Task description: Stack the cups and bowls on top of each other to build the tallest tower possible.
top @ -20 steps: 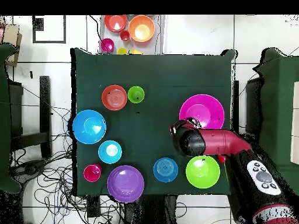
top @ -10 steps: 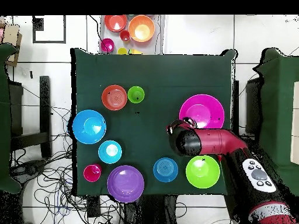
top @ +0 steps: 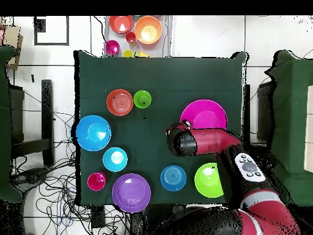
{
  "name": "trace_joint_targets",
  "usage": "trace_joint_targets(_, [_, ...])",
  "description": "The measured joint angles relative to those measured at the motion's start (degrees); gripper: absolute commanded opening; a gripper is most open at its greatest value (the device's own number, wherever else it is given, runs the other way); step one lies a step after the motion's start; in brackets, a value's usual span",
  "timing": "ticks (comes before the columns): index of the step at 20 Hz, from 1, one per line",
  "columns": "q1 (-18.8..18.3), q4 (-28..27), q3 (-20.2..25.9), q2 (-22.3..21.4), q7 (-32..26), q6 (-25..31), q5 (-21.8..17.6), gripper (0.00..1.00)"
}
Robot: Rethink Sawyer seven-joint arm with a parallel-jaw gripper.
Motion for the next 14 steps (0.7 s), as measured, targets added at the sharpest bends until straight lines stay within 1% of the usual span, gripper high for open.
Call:
trace_joint_targets(2, [0.9, -1.6, -0.1, 1.9, 0.0, -0.1, 0.0, 1.0])
trace_joint_targets(4, [1.0, -2.1, -0.1, 2.4, 0.0, -0.1, 0.0, 1.0])
trace_joint_targets(14, [1.0, -2.5, -0.7, 1.3, 0.0, -0.1, 0.0, 1.0])
